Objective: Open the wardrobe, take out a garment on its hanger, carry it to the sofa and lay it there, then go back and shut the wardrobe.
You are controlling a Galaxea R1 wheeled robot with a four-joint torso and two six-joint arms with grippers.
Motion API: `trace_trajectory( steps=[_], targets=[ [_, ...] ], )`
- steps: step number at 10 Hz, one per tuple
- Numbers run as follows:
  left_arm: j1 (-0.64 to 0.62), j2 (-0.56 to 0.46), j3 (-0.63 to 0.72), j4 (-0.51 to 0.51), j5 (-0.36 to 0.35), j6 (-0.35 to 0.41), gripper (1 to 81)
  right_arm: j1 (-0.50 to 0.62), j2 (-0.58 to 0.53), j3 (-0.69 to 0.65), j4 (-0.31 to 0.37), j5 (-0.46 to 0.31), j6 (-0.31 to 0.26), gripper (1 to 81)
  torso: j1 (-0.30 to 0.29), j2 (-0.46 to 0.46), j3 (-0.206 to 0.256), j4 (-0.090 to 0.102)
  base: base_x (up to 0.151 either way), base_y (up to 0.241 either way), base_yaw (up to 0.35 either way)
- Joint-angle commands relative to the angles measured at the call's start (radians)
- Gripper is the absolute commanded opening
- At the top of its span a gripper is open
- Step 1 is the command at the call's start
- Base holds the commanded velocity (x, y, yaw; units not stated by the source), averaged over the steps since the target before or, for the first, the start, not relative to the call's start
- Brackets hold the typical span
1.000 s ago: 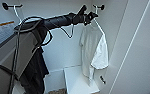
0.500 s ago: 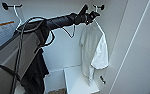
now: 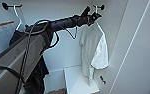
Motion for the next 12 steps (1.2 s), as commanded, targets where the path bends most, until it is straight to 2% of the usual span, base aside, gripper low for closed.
trace_trajectory(
  steps=[1,4,6,12],
  targets=[
    [-0.182,0.020,-0.022,0.005,-0.023,-0.005,81.1,0.027,0.002,-0.002,0.011,-0.065,0.000,81.1,0.000,0.000,0.000,0.000,0.000,0.000,0.000],
    [-0.179,0.028,-0.022,0.005,-0.052,-0.005,81.1,0.023,0.002,-0.003,0.011,-0.066,0.000,81.1,0.000,0.000,0.000,0.000,0.000,0.000,0.000],
    [-0.171,0.017,0.018,0.002,-0.098,-0.006,81.1,0.023,0.004,0.001,0.011,-0.065,0.000,81.1,0.000,0.000,0.000,0.000,0.000,0.000,0.000],
    [-0.151,0.008,0.067,0.000,-0.120,-0.006,81.1,0.023,0.007,0.001,0.009,-0.063,0.000,81.1,0.000,0.000,0.000,0.000,0.000,0.000,0.000]
  ],
)
